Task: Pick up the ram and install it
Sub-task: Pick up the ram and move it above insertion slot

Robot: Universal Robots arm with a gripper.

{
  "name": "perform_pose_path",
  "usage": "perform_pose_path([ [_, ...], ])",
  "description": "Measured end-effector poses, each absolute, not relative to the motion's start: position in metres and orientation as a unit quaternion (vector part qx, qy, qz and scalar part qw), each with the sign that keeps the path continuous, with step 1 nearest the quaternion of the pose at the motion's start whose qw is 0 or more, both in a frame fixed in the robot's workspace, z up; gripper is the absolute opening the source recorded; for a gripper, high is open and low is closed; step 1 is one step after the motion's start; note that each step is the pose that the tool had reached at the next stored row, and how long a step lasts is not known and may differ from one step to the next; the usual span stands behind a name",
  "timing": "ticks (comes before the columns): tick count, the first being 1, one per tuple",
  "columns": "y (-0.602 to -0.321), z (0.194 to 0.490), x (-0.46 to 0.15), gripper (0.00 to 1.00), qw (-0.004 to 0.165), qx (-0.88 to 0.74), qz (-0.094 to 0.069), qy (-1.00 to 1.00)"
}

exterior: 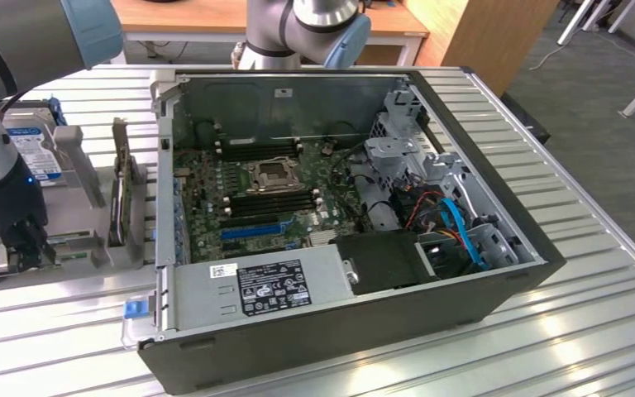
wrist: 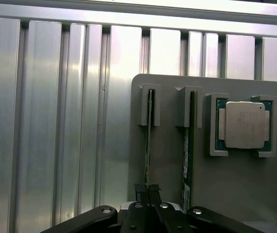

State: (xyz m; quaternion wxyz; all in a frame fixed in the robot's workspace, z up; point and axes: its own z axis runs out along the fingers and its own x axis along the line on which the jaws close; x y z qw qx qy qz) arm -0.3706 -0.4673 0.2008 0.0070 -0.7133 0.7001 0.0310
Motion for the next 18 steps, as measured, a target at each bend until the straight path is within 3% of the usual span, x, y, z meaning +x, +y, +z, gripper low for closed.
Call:
perform_pose_path([
  [18,-0.4673,0.2068,-0.3706,0.12,0.007,-0.713,0.031,0.700],
])
